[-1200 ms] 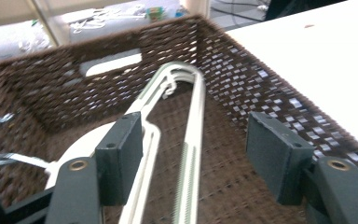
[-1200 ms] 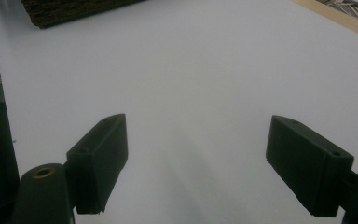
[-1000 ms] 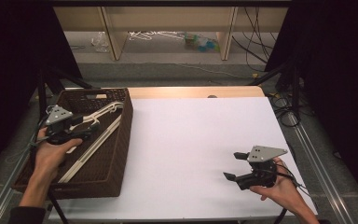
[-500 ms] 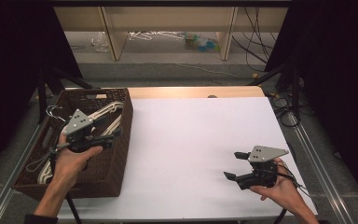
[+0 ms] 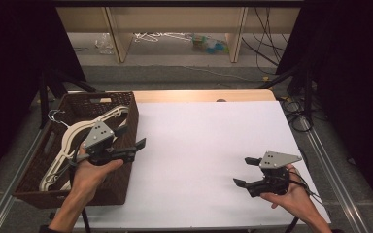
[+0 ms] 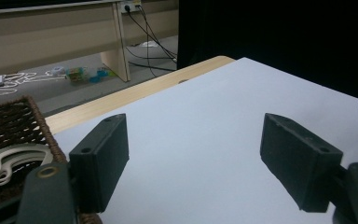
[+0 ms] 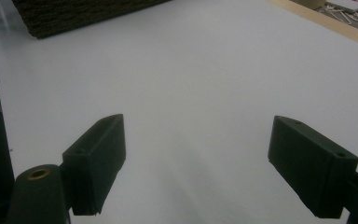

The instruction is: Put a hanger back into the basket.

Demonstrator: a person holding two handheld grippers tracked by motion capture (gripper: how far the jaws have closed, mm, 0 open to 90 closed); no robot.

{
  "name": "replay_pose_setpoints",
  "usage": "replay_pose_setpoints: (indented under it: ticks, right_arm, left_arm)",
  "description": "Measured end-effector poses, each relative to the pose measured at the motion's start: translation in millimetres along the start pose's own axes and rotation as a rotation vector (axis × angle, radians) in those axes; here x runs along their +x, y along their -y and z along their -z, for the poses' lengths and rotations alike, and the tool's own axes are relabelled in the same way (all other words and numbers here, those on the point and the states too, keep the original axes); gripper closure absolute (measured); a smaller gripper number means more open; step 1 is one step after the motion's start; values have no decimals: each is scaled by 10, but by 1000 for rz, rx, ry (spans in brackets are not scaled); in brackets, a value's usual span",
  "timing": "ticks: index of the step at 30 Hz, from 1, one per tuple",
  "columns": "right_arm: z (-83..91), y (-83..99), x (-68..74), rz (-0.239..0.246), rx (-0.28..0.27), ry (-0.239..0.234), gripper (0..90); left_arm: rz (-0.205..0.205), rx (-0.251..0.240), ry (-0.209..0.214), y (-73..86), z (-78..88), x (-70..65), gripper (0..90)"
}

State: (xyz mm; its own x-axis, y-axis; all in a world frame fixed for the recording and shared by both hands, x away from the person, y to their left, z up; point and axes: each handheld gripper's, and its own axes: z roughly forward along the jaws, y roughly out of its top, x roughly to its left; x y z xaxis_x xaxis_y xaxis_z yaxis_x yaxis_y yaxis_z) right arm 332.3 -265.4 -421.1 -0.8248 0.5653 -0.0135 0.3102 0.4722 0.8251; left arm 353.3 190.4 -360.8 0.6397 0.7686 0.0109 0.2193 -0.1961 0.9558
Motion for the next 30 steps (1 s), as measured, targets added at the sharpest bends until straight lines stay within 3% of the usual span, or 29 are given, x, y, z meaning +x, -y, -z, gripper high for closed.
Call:
replay_pose_setpoints:
  ticks: [16, 30]
  right_arm:
    - [-1, 15, 5, -19, -45, 15, 178]
    - [5, 21, 101, -24, -69, 19, 169]
  left_arm:
    - [-37, -7, 51, 150, -109, -353, 160]
    - [-77, 3, 63, 372, 19, -518, 161]
